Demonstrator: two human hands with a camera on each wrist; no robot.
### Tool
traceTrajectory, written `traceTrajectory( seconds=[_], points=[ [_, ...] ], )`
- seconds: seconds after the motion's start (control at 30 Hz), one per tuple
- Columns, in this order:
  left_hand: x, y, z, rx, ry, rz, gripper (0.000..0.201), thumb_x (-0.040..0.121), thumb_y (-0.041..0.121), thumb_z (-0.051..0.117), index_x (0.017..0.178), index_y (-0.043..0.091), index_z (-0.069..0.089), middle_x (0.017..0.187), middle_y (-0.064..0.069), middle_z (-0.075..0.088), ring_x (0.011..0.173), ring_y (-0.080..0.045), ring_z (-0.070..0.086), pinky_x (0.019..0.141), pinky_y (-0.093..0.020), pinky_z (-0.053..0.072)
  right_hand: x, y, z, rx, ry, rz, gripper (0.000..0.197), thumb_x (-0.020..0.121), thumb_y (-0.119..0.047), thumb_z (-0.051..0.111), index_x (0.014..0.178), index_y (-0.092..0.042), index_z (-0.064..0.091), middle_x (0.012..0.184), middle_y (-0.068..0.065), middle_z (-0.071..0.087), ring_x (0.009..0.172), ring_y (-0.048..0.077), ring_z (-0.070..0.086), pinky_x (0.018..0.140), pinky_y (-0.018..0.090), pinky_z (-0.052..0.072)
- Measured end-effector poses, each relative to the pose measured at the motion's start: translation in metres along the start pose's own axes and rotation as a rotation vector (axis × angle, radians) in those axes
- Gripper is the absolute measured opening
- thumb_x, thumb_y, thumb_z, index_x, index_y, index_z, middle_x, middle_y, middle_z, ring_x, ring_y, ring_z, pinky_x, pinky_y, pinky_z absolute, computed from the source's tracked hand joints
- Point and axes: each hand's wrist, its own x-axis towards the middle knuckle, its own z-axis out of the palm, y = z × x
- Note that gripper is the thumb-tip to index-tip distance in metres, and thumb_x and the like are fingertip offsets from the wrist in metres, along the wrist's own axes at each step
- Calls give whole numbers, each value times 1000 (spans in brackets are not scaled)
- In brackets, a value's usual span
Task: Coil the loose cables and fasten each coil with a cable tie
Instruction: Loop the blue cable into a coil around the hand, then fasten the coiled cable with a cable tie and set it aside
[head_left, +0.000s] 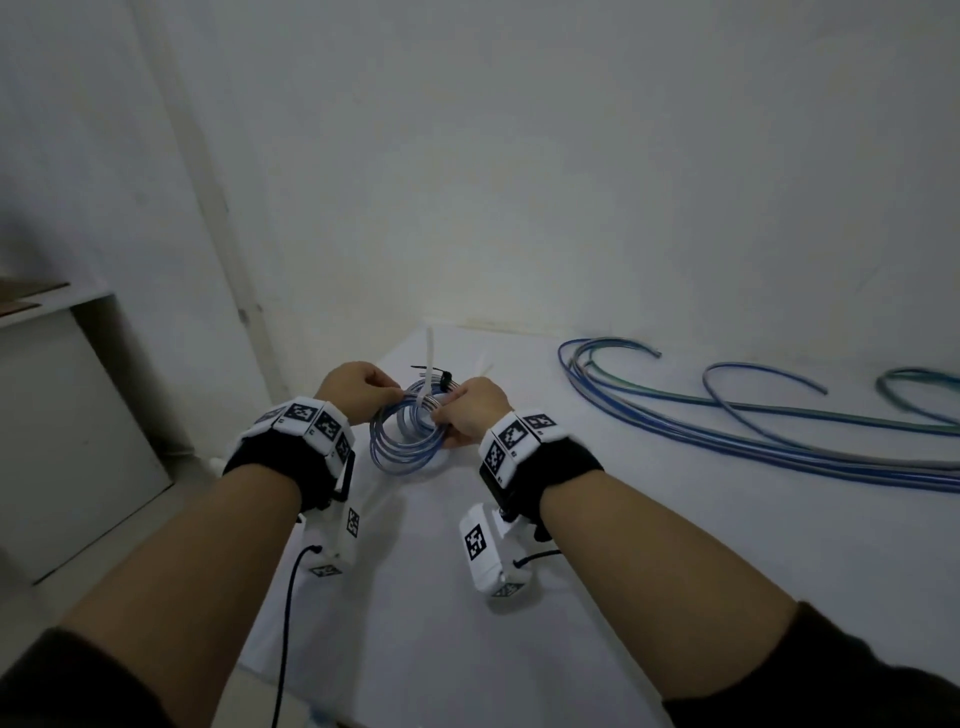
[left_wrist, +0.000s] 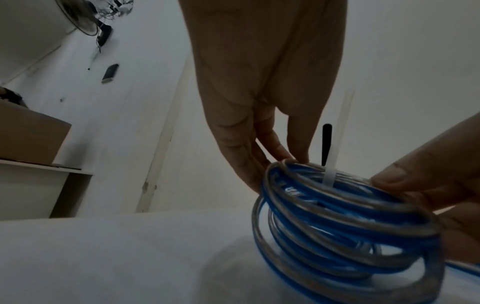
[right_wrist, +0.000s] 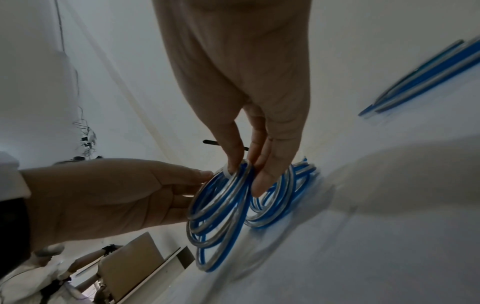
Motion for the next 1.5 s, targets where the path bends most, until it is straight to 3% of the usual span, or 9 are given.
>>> traceTrajectory(
  seconds=[0.13, 0.2, 0.43, 0.6, 0.73, 0.97, 1.1, 1.33, 1.5],
  points=[
    [8, -2, 1, -35, -8, -25, 7, 86, 14, 62, 81, 10, 62, 94, -15, 66, 90, -29, 63, 86, -43, 54, 4, 2, -4, 15, -9, 45, 15, 77, -6, 72, 88, 3, 67, 79, 15, 66, 62, 25, 64, 69, 41, 59],
    [11, 0, 0, -14, 90, 20, 4, 86, 15, 61, 88, 12, 63, 98, -14, 66, 97, -29, 63, 90, -43, 52, 10, 6, -6, -3, 5, 41, 17, 76, -8, 73, 88, 3, 67, 84, 15, 68, 69, 27, 67, 69, 41, 59],
    [9, 57, 0, -142, 357, 239, 13, 88, 15, 56, 98, 13, 65, 94, 1, 62, 88, -14, 56, 85, -26, 43, 5, 4, -57, -146, 30, -36, 21, 87, -9, 60, 94, 9, 65, 81, 19, 67, 76, 32, 66, 78, 47, 57],
    [6, 114, 37, -155, 197, 396, 6, 87, 17, 58, 90, 16, 63, 93, -3, 65, 89, -20, 61, 86, -33, 48, -15, 20, -141, -303, 151, -49, 13, 89, -12, 58, 88, 0, 64, 75, 11, 62, 65, 22, 61, 62, 34, 54],
    [-5, 158, 83, -119, -21, 468, 4, 87, 17, 58, 89, 17, 61, 84, 2, 60, 83, -16, 56, 76, -28, 45, -35, 44, -206, -602, 230, 15, 26, 88, -16, 58, 100, 6, 67, 98, 20, 69, 92, 32, 66, 82, 40, 54],
    [-31, 209, 159, -46, -242, 555, 7, 87, 19, 60, 92, 16, 62, 92, 0, 62, 87, -16, 57, 78, -27, 44, -81, 97, -285, -948, 161, 112, 34, 83, -23, 69, 113, -8, 66, 119, 8, 62, 109, 24, 57, 80, 24, 41],
    [-41, 219, 191, 59, -349, 577, 11, 88, 20, 59, 98, 15, 62, 98, -1, 61, 95, -17, 57, 79, -25, 41, -92, 120, -301, -1034, 51, 138, 36, 79, -25, 73, 112, -13, 65, 121, 7, 58, 110, 23, 55, 82, 27, 42],
    [-46, 223, 219, 179, -479, 581, 19, 87, 20, 61, 106, 14, 64, 112, -5, 63, 104, -19, 58, 84, -25, 44, -87, 139, -305, -1112, 11, 53, 29, 76, -21, 75, 102, -9, 67, 112, 9, 63, 102, 25, 59, 80, 28, 45],
    [-50, 224, 226, 272, -541, 580, 27, 88, 22, 61, 114, 14, 62, 119, -5, 62, 109, -19, 57, 88, -24, 42, -88, 148, -309, -1123, -22, 38, 14, 80, -14, 69, 82, -12, 56, 85, 4, 57, 83, 21, 53, 69, 28, 45]
  ],
)
